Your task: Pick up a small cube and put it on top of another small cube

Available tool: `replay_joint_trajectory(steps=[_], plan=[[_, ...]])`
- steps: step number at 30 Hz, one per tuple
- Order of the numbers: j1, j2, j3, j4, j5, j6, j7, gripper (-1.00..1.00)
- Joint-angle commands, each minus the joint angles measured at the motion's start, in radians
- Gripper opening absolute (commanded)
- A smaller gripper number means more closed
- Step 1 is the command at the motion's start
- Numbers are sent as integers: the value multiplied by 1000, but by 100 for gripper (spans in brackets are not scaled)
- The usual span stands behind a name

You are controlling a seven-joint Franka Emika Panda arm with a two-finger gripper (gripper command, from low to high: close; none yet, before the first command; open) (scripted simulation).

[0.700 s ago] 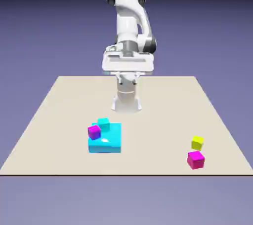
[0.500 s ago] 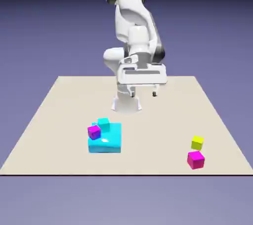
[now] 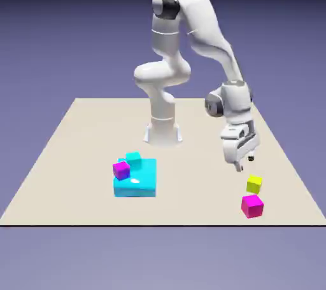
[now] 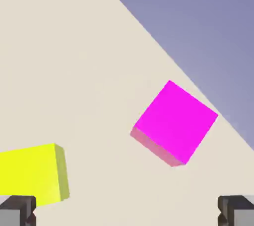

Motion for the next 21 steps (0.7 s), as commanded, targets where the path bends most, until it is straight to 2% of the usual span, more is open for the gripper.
replay_joint_trajectory(steps=[1,3,10,11,18,21], plan=[[22,36,9,12,3,-2,-17,0],[28,46,12,15,4,-2,-22,0],[95,271,-55,99,-23,140,-7,0],[95,271,-55,99,-23,140,-7,-100],[30,53,10,17,4,3,-21,-100],[-72,-55,-8,-41,-13,-46,73,-100]])
